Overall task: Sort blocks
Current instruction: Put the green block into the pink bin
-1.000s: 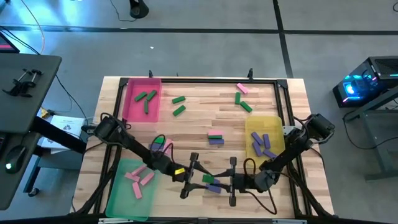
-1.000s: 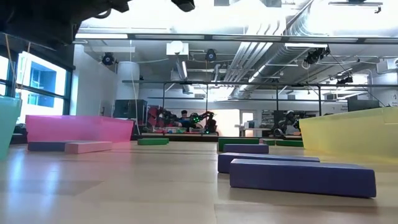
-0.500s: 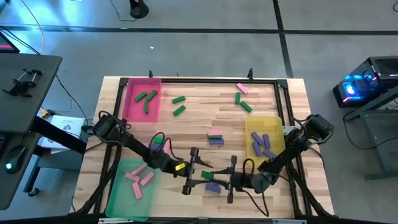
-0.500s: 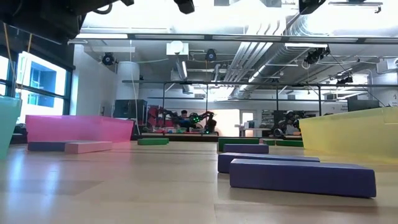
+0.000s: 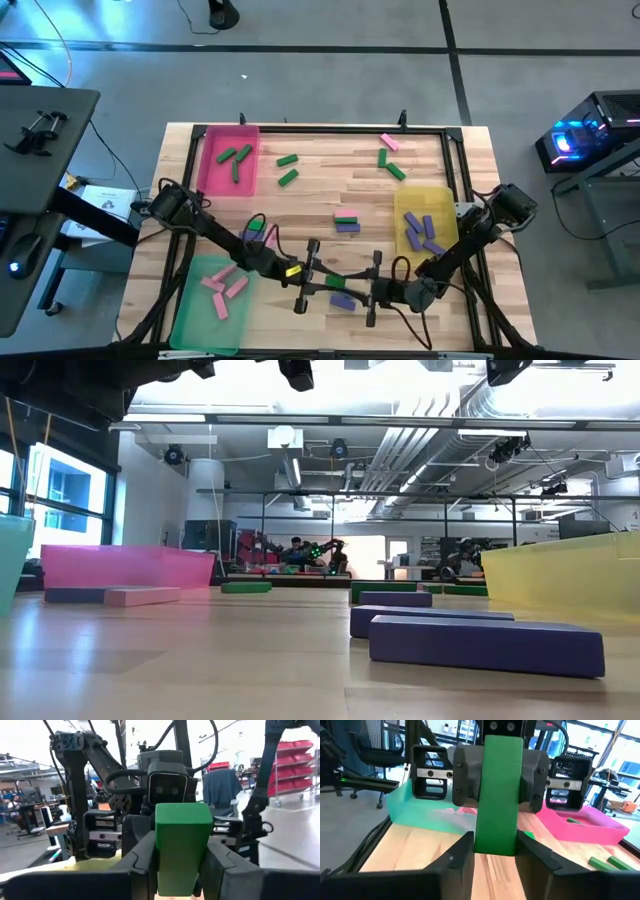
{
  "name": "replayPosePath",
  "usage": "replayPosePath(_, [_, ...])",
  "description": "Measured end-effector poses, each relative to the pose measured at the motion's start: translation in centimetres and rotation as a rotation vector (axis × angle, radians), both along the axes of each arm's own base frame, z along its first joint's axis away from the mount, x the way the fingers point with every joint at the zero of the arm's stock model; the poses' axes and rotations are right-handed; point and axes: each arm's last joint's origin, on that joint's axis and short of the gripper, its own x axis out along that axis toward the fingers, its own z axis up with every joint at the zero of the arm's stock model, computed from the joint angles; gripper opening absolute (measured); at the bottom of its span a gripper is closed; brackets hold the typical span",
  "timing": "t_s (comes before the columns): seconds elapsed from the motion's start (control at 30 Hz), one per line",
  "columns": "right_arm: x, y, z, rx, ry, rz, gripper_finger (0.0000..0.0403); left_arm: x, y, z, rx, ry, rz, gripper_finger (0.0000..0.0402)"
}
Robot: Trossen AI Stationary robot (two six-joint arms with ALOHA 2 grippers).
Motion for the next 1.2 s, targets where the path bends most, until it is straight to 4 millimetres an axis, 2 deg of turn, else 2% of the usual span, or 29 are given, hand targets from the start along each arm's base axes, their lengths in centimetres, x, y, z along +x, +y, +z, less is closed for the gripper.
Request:
replayPosePath(0.17, [0.0, -0.1, -0.2, -0.016, 0.015, -0.027, 0.0143, -0.4, -0.2, -0.1, 0.094, 0.116, 0.142, 0.0078])
replayPosePath(0.3, [-0.3, -0.2, -0.3, -0.023, 0.014, -0.144, 0.0146, -1.8, 0.3, 1.8, 0.18, 0.26, 0.392, 0.0078])
replayPosePath(0.43, [-0.6, -0.3, -0.5, -0.029, 0.023, -0.22, 0.0147, -4.2, 2.7, 4.7, 0.209, 0.404, 0.688, 0.0078])
replayPosePath(0.57, [-0.6, -0.3, -0.8, -0.002, 0.035, -0.204, 0.0148, -6.7, 7.6, 6.8, 0.172, 0.536, 0.898, 0.0078])
replayPosePath(0.63, [-0.5, -0.4, -0.9, 0.002, 0.044, -0.196, 0.0148, -8.0, 10.9, 7.6, 0.091, 0.613, 0.976, 0.0078])
replayPosePath(0.73, [-0.4, -0.4, -1.0, 0.015, 0.05, -0.182, 0.0149, -10.3, 16.5, 7.7, -0.066, 0.796, 1.103, 0.0078])
replayPosePath(0.83, [-0.4, -0.5, -1.1, 0.011, 0.059, -0.18, 0.0149, -13.0, 21.4, 7.0, -0.216, 0.981, 1.271, 0.0078])
replayPosePath(0.93, [-0.4, -0.5, -1.2, 0.012, 0.066, -0.18, 0.0149, -15.1, 25.4, 5.5, -0.359, 1.114, 1.371, 0.0078])
replayPosePath(1.07, [-0.4, -0.5, -1.3, 0.008, 0.072, -0.177, 0.0149, -17.0, 29.3, 3.3, -0.507, 1.215, 1.367, 0.0078])
replayPosePath(1.2, [-0.4, -0.5, -1.3, 0.011, 0.075, -0.165, 0.0149, -18.2, 31.6, 1.8, -0.593, 1.271, 1.373, 0.0087])
